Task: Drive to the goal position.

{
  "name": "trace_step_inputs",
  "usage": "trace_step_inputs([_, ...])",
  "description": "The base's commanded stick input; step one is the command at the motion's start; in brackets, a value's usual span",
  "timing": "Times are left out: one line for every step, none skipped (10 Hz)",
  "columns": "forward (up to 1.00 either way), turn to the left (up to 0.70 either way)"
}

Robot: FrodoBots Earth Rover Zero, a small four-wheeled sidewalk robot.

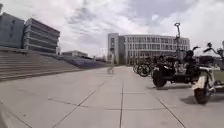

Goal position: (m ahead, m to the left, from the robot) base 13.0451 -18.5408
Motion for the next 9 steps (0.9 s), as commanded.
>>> trace_step_inputs([0.06,0.01])
trace_step_inputs([0.06,0.01])
trace_step_inputs([0.06,0.01])
trace_step_inputs([0.06,0.01])
trace_step_inputs([0.06,0.01])
trace_step_inputs([0.06,0.01])
trace_step_inputs([0.06,0.01])
trace_step_inputs([0.06,0.01])
trace_step_inputs([0.06,0.01])
